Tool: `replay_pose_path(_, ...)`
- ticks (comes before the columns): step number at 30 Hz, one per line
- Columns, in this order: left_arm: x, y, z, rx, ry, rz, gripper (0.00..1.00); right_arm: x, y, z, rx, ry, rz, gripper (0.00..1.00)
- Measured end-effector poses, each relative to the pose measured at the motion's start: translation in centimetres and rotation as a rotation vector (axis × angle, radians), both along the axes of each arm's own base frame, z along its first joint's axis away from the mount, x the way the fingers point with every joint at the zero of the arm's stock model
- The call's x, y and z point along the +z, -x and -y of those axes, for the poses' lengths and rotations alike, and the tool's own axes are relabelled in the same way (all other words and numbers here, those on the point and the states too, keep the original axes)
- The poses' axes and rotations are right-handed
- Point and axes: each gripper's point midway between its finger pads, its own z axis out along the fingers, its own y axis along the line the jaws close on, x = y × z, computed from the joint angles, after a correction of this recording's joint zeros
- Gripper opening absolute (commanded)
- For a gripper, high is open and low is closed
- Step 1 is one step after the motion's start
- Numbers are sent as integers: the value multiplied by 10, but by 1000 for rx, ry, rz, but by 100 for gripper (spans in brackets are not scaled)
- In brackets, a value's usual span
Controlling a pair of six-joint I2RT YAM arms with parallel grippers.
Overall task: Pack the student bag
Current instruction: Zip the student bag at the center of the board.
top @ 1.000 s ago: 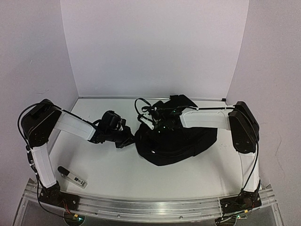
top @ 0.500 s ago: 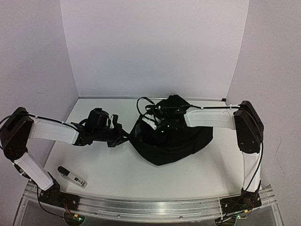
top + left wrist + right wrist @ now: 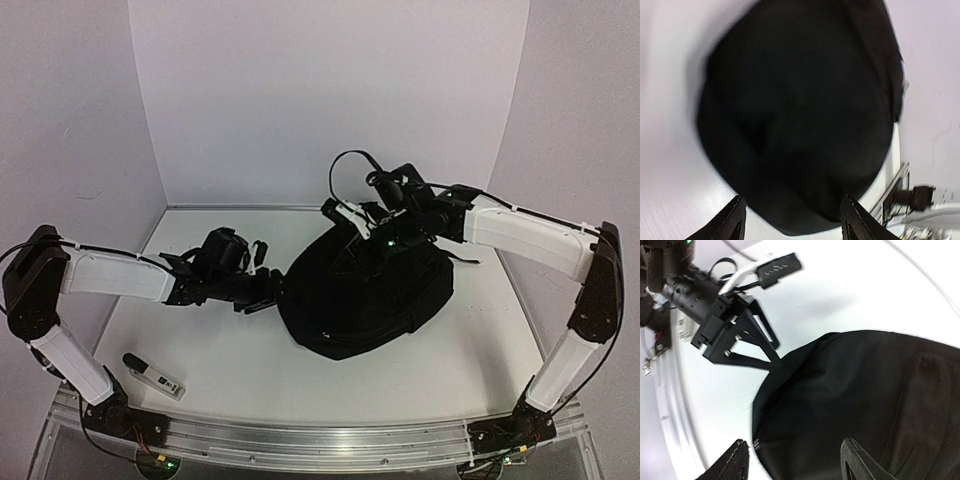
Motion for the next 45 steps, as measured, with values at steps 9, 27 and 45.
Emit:
replay_pose_path(9, 52, 34, 68, -289, -57, 167, 58, -60, 39, 58, -38, 83, -232, 62)
replay_pose_path(27, -25, 55, 108, -475, -339, 10, 48, -39, 40, 112, -164, 19, -209, 61)
replay_pose_path(45, -21, 60, 101, -461, -351, 38, 0, -40, 41, 111, -157, 12, -212, 60)
